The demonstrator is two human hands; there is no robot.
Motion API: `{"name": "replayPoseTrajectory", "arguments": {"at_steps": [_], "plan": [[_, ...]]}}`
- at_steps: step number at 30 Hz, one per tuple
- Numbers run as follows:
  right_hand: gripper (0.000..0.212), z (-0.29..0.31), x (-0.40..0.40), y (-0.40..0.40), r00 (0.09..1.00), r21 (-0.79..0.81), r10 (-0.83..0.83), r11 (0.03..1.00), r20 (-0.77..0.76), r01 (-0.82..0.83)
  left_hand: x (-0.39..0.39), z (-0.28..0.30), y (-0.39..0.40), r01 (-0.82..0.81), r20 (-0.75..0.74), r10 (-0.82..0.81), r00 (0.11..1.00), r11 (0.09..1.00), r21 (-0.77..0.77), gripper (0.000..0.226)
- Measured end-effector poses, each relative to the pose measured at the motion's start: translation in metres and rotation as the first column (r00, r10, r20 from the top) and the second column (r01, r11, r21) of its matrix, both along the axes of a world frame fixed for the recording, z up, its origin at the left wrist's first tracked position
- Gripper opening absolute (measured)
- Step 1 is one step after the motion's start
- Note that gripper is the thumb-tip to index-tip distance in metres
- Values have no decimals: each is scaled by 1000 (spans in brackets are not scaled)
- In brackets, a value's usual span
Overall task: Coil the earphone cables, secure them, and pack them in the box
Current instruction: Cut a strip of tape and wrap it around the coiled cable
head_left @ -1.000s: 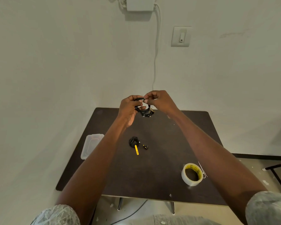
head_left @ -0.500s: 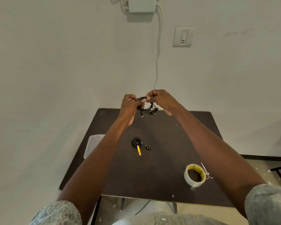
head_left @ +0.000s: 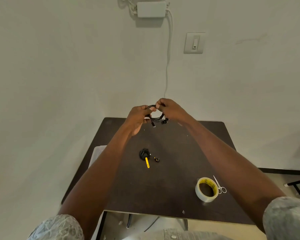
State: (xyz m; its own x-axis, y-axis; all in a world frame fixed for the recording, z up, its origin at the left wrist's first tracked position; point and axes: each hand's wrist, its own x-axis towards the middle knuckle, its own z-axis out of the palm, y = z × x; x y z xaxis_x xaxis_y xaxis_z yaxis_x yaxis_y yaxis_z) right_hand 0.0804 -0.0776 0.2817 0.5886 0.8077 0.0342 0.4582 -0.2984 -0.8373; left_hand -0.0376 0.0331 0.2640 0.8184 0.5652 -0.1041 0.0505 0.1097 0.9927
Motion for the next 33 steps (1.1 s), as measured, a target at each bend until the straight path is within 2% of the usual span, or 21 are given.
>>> {"name": "replayPoseTrajectory", "arguments": {"at_steps": [4, 6, 9, 14, 18, 21, 24, 26, 33], "plan": [[13, -8, 2, -3, 992, 130, 46, 991, -116, -31, 2, 1, -1, -75, -15, 74, 997, 997, -13, 3], [13, -12, 3, -5, 984, 148, 60, 988, -166, -36, 3, -1, 1, -121, -33, 121, 992, 993, 18, 7], [19, -14, 3, -7, 977, 148, 55, 989, -206, -25, 5, -3, 2, -102, -46, 101, 994, 995, -24, 7], [26, -18, 4, -7, 977, 177, 19, 984, -210, 19, 7, -2, -5, -95, -44, 88, 995, 978, -183, 10], [24, -23, 0, -6, 974, 222, -85, 966, -212, 133, 7, -6, -5, -102, -34, 96, 995, 916, -389, 11], [15, -32, -6, -4, 975, 256, -203, 942, -87, 219, 8, -8, -5, -86, -44, 74, 996, 856, -509, 9], [10, -46, -10, -3, 961, 305, -241, 933, 135, 191, 9, -10, -9, -91, -60, 70, 996, 818, -568, 7], [10, -55, -10, -3, 944, 323, -246, 932, 221, 167, 10, -14, -11, -93, -64, 69, 996, 798, -596, 7], [14, -69, -11, -2, 880, 350, -255, 930, 401, 110, 14, -19, -13, -125, -121, 68, 990, 819, -560, 15]]}}
